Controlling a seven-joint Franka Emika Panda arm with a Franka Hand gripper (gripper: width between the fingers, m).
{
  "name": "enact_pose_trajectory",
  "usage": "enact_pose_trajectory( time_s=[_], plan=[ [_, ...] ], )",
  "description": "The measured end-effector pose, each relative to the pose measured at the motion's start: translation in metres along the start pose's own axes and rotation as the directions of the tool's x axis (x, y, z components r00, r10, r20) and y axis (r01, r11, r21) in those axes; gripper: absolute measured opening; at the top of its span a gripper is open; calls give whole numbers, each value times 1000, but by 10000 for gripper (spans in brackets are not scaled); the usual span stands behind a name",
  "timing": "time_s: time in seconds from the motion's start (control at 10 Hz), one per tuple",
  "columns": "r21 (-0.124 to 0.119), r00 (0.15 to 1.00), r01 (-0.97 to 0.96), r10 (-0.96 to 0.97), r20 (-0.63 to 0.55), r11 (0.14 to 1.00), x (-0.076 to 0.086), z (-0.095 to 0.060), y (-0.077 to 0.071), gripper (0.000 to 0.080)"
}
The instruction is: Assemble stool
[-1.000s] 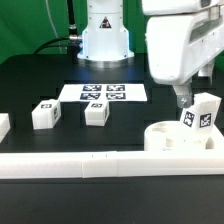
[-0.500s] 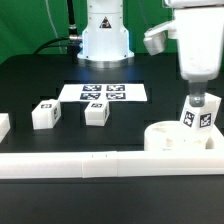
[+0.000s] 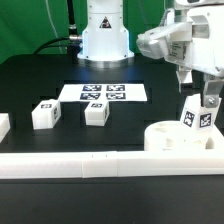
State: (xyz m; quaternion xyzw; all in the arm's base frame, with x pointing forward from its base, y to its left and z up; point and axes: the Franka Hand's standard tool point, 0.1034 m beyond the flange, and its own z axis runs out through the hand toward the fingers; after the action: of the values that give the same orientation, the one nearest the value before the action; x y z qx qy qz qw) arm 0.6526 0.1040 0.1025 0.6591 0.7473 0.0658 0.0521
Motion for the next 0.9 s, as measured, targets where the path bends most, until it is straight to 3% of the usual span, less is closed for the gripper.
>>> enact_pose_trajectory(
  time_s=[0.4, 0.6, 0.7, 0.8, 0.9],
  plan=[
    [-4, 1000, 20, -20, 12, 1000, -4, -1, 2, 649],
    [-10, 997, -82, 82, 13, 997, -4, -11, 2, 649],
    [8, 979, -203, 203, 17, 979, 4, -12, -3, 649],
    [42, 970, -242, 241, 30, 969, 7, -11, -7, 649],
    [38, 970, -241, 240, 29, 970, 5, -10, -5, 649]
  ],
)
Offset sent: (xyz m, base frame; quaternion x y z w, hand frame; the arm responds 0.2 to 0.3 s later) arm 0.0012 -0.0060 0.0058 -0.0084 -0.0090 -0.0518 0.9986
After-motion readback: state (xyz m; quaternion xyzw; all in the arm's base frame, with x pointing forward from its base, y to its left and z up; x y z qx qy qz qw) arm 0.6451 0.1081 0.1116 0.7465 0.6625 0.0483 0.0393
